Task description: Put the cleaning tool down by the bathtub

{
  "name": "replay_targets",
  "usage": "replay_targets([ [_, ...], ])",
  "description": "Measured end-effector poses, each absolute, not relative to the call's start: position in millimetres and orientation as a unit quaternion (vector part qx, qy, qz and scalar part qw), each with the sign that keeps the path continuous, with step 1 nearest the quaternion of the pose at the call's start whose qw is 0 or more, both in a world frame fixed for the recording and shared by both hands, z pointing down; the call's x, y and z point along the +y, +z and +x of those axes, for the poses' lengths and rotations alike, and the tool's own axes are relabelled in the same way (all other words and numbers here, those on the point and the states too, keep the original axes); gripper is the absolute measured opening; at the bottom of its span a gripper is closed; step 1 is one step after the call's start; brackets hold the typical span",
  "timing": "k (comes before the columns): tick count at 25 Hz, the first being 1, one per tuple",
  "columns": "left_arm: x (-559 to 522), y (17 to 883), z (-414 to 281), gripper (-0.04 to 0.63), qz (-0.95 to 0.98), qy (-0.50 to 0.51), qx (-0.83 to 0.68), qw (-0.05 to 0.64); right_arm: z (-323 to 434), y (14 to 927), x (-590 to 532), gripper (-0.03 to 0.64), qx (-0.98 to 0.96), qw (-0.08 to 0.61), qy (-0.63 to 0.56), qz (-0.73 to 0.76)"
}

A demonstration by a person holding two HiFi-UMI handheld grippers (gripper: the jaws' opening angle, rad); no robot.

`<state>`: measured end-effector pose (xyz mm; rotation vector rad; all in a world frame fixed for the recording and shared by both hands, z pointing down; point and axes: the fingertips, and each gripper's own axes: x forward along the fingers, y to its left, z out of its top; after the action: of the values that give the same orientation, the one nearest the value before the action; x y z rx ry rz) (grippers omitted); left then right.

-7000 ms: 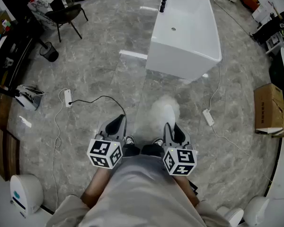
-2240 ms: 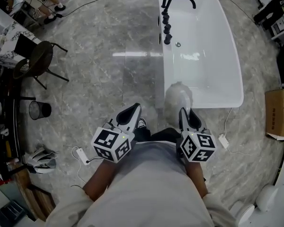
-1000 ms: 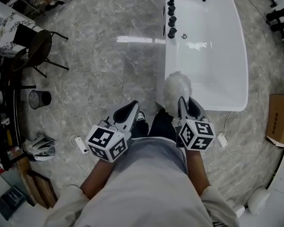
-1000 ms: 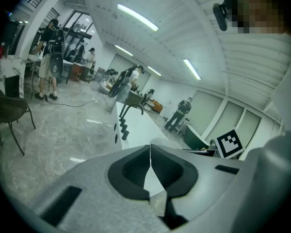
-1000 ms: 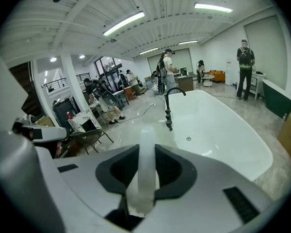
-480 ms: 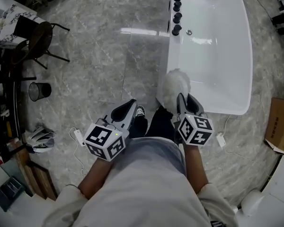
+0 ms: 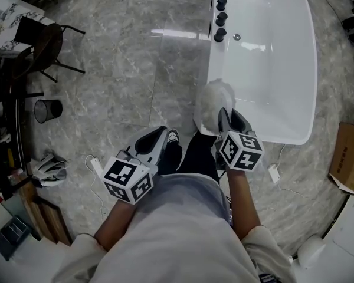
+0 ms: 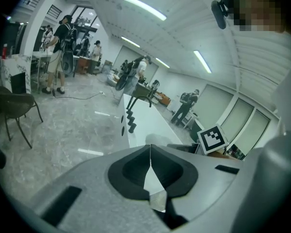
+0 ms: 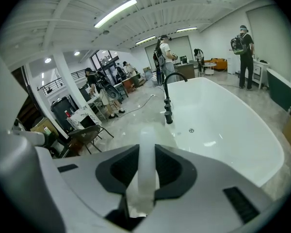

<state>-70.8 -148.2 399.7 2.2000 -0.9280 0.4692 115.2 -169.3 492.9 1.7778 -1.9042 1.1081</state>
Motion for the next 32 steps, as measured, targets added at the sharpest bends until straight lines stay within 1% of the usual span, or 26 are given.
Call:
replay_targets([
  [11,-152,408,-64,0.009,0.834,0.187,-0.375,0.359,128,535,-193,0.084,-0.659,0.177,0.406,0.608],
  [32,-139,428,-80,0.009,0.805,0.215,-0.403,0.378,138,608,-202,0.084,-0.645,0.222,0.428,0.593],
])
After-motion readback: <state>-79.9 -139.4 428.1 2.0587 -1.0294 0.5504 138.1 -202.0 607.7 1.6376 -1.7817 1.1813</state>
